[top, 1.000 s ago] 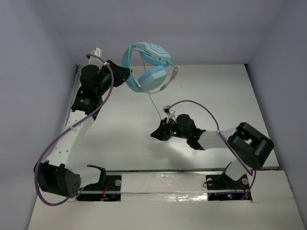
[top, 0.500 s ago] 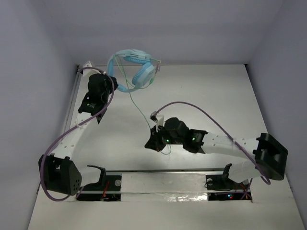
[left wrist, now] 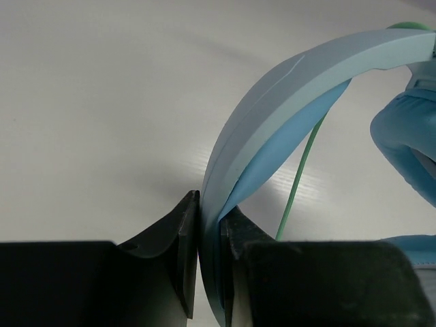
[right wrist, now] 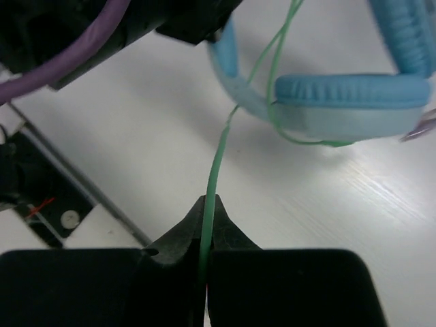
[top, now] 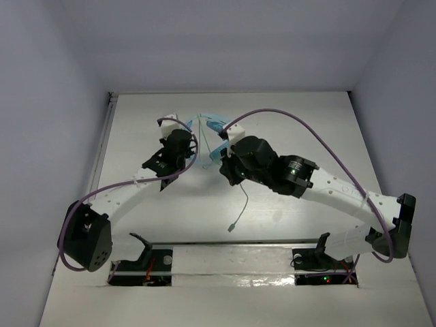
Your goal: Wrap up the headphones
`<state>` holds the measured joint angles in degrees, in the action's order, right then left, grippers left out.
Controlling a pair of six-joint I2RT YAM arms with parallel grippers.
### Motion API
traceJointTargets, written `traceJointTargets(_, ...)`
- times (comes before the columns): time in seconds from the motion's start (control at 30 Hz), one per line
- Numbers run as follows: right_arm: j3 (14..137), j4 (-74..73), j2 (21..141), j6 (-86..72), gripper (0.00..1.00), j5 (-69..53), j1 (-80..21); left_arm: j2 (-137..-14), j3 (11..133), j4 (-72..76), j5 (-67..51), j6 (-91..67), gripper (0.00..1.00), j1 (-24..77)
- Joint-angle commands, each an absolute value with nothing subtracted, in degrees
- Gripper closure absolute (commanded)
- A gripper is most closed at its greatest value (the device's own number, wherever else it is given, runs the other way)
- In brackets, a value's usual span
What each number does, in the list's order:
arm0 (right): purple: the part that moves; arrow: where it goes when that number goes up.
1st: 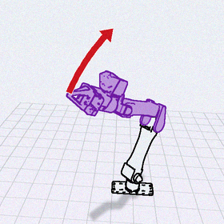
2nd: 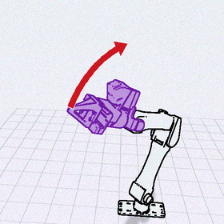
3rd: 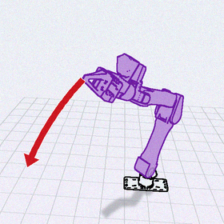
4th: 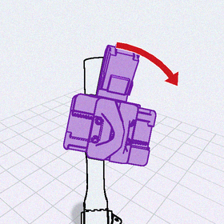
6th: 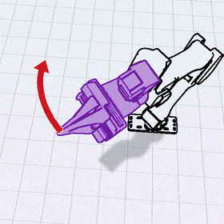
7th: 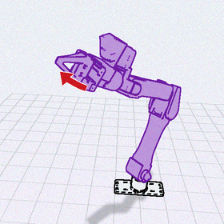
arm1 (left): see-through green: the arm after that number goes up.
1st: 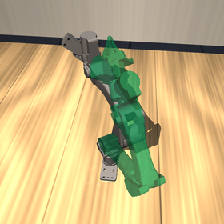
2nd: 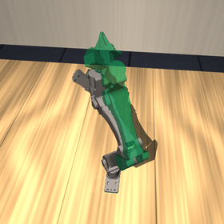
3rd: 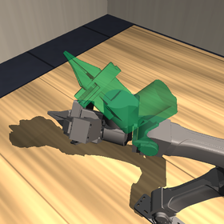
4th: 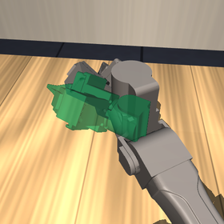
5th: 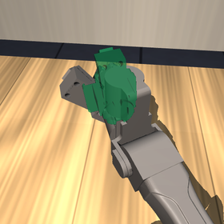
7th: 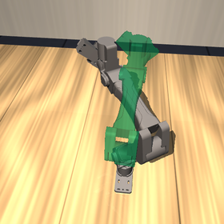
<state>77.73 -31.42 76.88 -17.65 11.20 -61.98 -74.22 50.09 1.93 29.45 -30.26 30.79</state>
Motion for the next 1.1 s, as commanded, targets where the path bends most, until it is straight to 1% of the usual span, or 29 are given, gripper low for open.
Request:
traceJointTargets(0.0, 82.52, -39.46, 79.01, -12.41, 1.0, 23.71, -62.23, -70.49, 48.7, 7.21, 31.3, -29.1, 1.0, 34.26)
traceJointTargets(0.1, 85.76, -41.13, 80.67, -10.21, 1.0, 28.98, -62.23, -69.08, 47.81, 5.02, 29.28, -27.6, 1.0, 35.6)
traceJointTargets(0.23, 88.07, -41.58, 82.09, -7.65, 0.99, 36.55, -62.23, -68.56, 49.92, -4.72, 27.33, -28.3, 1.0, 38.4)
traceJointTargets(0.43, 86.31, -35.16, 83.49, -1.68, 0.97, 41.65, -62.23, -64.78, 50.27, -7.29, 19.78, -26.02, 1.0, 40.87)
traceJointTargets(0.57, 82.54, -26.91, 83.76, 4.47, 0.94, 46.92, -62.23, -61.88, 51.94, -9.4, 13.46, -23.12, 1.0, 40.87)
traceJointTargets(0.6, 81.66, -22.72, 83.5, 5.61, 0.94, 47.37, -62.23, -61.44, 52.29, -9.93, 12.14, -22.85, 1.0, 40.87)
traceJointTargets(0.73, 79.98, -17.15, 81.92, 7.47, 0.93, 43.69, -58.28, -58.98, 53.44, -12.12, 8.09, -21.8, 1.0, 40.87)
traceJointTargets(0.77, 79.89, -16.01, 81.74, 8.08, 0.9, 43.33, -56.88, -58.54, 53.96, -12.82, 8.17, -21.45, 1.0, 40.87)
traceJointTargets(0.97, 82.0, -17.83, 84.37, 9.58, 0.76, 41.13, -54.32, -57.05, 55.28, -16.61, 10.19, -19.51, 1.0, 40.87)
traceJointTargets(1.07, 81.65, -19.5, 84.64, 8.35, 0.76, 40.0, -53.7, -57.21, 56.94, -19.68, 15.01, -18.11, 1.0, 40.87)
